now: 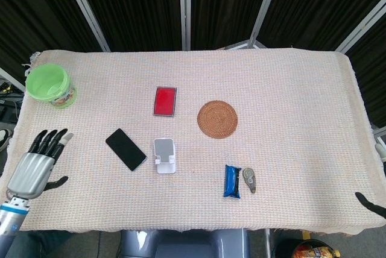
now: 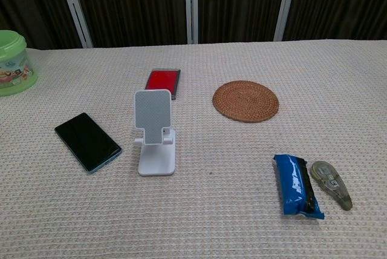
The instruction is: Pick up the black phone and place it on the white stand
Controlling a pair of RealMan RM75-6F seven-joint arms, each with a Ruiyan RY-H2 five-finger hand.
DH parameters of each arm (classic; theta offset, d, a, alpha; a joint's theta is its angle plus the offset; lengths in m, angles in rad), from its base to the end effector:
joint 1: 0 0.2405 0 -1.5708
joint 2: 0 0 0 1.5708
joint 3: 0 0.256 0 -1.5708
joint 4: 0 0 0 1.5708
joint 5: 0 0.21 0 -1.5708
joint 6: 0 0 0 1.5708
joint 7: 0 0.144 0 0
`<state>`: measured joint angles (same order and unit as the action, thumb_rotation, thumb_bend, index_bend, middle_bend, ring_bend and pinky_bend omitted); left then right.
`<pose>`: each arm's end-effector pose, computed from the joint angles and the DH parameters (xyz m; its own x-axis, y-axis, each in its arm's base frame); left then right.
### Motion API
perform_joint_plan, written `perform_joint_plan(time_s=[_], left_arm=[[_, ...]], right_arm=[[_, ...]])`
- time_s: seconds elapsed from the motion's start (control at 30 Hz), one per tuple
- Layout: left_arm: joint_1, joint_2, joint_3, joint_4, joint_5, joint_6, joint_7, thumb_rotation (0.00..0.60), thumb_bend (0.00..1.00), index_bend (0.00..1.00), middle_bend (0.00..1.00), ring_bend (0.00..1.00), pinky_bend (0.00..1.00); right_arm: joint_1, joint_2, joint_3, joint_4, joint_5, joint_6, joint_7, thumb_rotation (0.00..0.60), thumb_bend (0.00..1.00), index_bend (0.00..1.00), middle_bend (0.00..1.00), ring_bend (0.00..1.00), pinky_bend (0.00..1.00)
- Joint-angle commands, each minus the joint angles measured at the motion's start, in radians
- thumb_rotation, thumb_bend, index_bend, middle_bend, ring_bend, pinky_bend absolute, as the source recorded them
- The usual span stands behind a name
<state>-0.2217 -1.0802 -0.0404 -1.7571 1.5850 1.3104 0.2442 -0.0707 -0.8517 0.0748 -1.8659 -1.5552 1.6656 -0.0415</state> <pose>-0.2553 0.2101 0.1299 0.5521 0.0879 0.8291 0.8162 -0.2598 -0.5160 -0.2785 -0.1377 0.2395 0.4526 0.1341 0.8816 -0.8917 0.0638 0.4481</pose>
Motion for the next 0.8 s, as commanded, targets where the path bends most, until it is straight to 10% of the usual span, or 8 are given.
perform_joint_plan(time_s=[0.03, 0.3, 0.8], left_arm=[[-0.126, -0.077, -0.036, 0.094, -0.028, -0.161, 0.000, 0.600, 0.00, 0.00, 0.00, 0.00, 0.00], [-0.331, -0.247, -0.053, 0.309, -0.024, -0.407, 0.036, 0.600, 0.00, 0.00, 0.00, 0.01, 0.02], [-0.459, -0.316, 0.048, 0.558, 0.140, -0.432, -0.148, 0.600, 0.00, 0.05, 0.01, 0.14, 0.19]], right_arm=[[0.010, -0.003, 0.004, 0.000, 0.019, -0.022, 0.006, 0.600, 0.00, 0.00, 0.00, 0.00, 0.00], [0.048, -0.019, 0.019, 0.009, 0.069, -0.087, -0.007, 0.600, 0.00, 0.00, 0.00, 0.00, 0.00], [0.066, -0.036, 0.037, 0.016, 0.140, -0.118, -0.048, 0.600, 0.00, 0.00, 0.00, 0.00, 0.00]])
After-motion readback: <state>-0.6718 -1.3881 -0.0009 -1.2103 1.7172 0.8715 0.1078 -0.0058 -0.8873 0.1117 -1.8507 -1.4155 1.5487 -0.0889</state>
